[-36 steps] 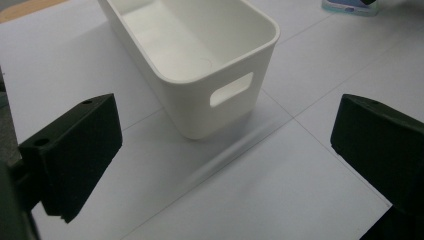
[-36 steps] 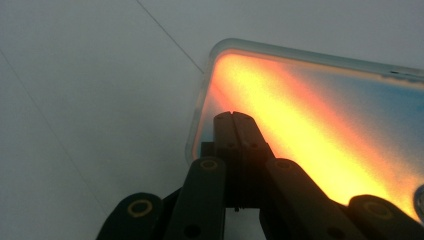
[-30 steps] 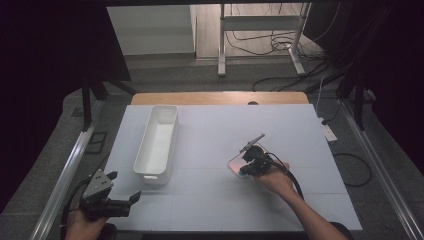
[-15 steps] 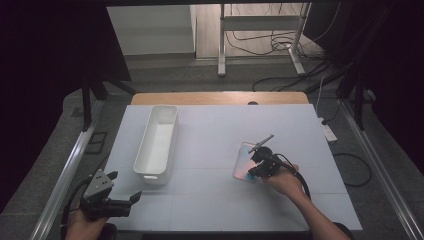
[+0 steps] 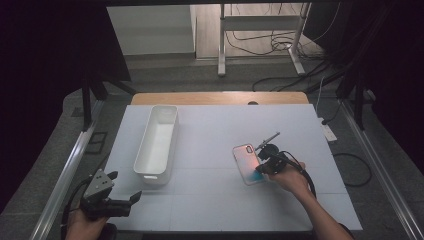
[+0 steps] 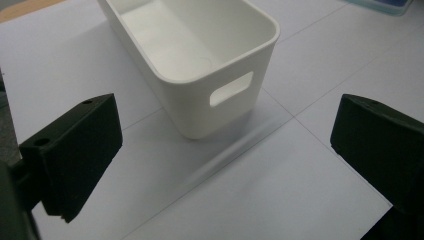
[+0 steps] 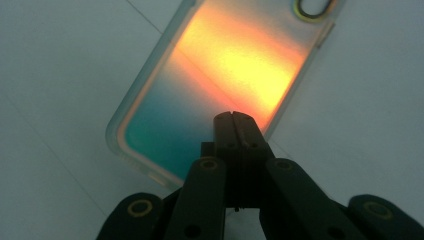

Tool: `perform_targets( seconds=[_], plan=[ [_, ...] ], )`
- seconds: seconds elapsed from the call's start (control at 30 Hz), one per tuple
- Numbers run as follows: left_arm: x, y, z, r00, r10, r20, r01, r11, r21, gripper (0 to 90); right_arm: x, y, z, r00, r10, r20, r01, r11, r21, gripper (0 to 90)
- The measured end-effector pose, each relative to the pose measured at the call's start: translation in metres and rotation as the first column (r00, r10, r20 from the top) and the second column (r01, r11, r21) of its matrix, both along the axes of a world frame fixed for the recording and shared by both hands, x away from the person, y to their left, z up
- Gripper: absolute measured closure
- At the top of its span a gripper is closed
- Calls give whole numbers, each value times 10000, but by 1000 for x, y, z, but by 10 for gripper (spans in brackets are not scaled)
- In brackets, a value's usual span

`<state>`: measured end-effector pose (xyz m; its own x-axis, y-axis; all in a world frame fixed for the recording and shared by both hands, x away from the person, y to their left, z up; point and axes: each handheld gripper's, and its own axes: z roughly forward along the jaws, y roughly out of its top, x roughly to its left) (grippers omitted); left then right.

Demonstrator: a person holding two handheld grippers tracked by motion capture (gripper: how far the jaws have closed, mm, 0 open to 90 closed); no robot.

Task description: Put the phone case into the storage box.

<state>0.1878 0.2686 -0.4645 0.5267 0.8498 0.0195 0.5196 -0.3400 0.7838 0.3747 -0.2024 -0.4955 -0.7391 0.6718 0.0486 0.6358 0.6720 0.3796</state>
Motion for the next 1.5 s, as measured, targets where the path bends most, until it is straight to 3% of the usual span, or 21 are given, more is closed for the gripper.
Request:
perform_targets(
  seconds=[0.53, 0.73, 1.0, 1.13, 1.33, 1.5],
  plan=[
    [0, 0, 0, 10000, -4, -24, 4, 10000, 36, 13, 9, -10, 0, 9988, -383, 306, 385, 9992, -80, 896],
    [0, -1, 0, 10000, -11, -28, 11, 10000, 60, 13, 5, -9, 10, 9976, -356, 597, 332, 9986, 407, 879],
    [1, -1, 0, 10000, -14, -44, 14, 10000, 59, 14, -2, -10, 22, 9949, -564, 839, 495, 9954, 825, 623],
    [1, -1, 0, 10000, -5, -39, 6, 10000, 63, 14, -2, -11, 24, 9923, -669, 1044, 576, 9943, 897, 440],
    [1, -1, 0, 10000, -26, -54, 26, 10000, 93, 14, 0, -13, 27, 9859, -745, 1499, 603, 9935, 968, 275],
    [1, -2, 0, 10000, -29, -46, 30, 9999, 138, 14, 0, -12, 26, 9863, -705, 1492, 549, 9928, 1064, 160]
  ],
)
